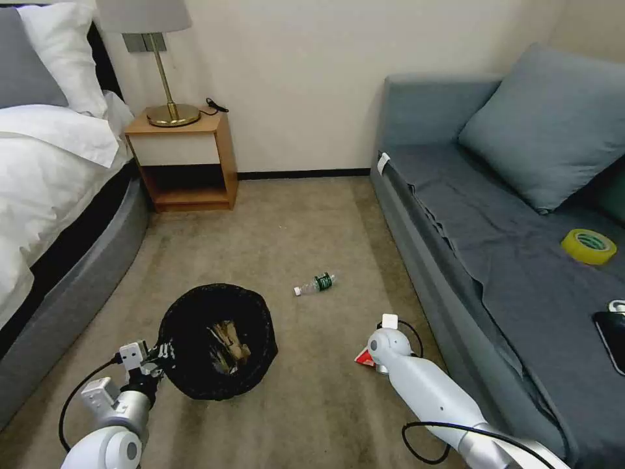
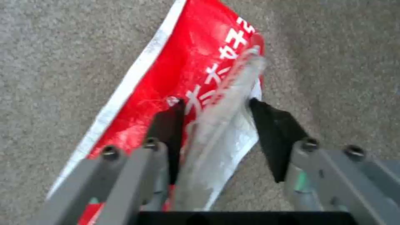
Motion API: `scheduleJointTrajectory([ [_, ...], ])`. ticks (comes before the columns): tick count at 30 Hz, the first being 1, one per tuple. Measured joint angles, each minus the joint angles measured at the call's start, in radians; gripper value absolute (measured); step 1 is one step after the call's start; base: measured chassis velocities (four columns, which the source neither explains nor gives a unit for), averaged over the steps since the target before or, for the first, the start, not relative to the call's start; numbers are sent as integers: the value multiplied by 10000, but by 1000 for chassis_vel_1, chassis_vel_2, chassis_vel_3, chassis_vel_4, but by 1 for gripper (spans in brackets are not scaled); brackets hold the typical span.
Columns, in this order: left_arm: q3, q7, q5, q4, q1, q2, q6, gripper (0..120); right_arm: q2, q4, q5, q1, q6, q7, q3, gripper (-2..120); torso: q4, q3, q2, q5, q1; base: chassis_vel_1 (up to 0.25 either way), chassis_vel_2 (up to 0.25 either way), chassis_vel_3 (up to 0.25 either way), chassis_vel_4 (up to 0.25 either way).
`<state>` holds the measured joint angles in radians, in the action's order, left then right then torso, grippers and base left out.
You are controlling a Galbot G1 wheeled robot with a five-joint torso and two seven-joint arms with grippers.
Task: Pick up the trash bin, then pick up the garbage on the floor and place it into the trash bin.
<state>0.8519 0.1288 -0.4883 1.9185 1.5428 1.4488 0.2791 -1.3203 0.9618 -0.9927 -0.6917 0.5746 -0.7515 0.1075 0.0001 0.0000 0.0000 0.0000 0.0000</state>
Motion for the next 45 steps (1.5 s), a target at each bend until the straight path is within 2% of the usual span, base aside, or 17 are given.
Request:
scheduleJointTrajectory([
  [3, 40, 17, -40, 88, 99, -27, -24, 4, 28, 132, 20, -69, -40, -20, -18, 20, -1, 0, 0, 0, 0, 0, 0, 0, 0],
  [5, 46, 17, -49, 98, 108, -29, -29, 4, 33, 167, 20, -81, -46, -31, -18, 17, -1, 0, 0, 0, 0, 0, 0, 0, 0],
  [8, 76, 19, -93, 185, 185, -45, -44, 4, 86, 384, 5, -152, -80, -115, -12, 2, -1, 0, 0, 0, 0, 0, 0, 0, 0],
  [10, 80, 19, -109, 207, 206, -47, -45, 4, 109, 447, 3, -176, -99, -132, -4, 0, -1, 0, 0, 0, 0, 0, 0, 0, 0],
  [15, 109, 19, -189, 266, 310, -68, -69, 4, 239, 863, -32, -275, -213, -276, 34, 0, -1, 0, 0, 0, 0, 0, 0, 0, 0],
  [24, 81, -15, -412, 121, 420, -133, -125, 4, 710, 2968, 160, -645, -1108, -74, 88, 0, 0, 0, 0, 0, 0, 0, 0, 0, 0],
  [31, -37, -38, -503, 115, 438, -180, -89, 4, 1188, 4987, 269, -930, -1520, 62, 201, 0, -1, 0, 0, 0, 0, 0, 0, 0, 0],
  [33, -102, -39, -467, 123, 397, -180, -54, 4, 1365, 6199, 265, -1007, -1713, -42, 274, 0, -3, 0, 0, 0, 0, 0, 0, 0, 0],
  [35, -112, -38, -462, 122, 383, -192, -51, 4, 1430, 6638, 220, -1011, -1759, -52, 310, 0, -1, -1, 0, 0, 0, 0, 0, 0, 0],
  [37, -124, -35, -406, 97, 327, -238, -35, 4, 1678, 8018, 99, -913, -1873, 83, 514, 0, -1, 0, 0, 0, 0, 0, 0, 0, 0],
  [41, -145, -34, -364, 156, 297, -238, 29, 4, 1809, 9081, -12, -457, -2233, 415, 933, 0, -1, 0, 1, -1, 0, 0, 0, 0, 0],
  [45, -168, -33, -351, 237, 301, -212, 76, 4, 1821, 9525, 16, -117, -2576, 840, 1307, 0, -1, 0, 2, -1, 0, 0, 0, 0, 0],
])
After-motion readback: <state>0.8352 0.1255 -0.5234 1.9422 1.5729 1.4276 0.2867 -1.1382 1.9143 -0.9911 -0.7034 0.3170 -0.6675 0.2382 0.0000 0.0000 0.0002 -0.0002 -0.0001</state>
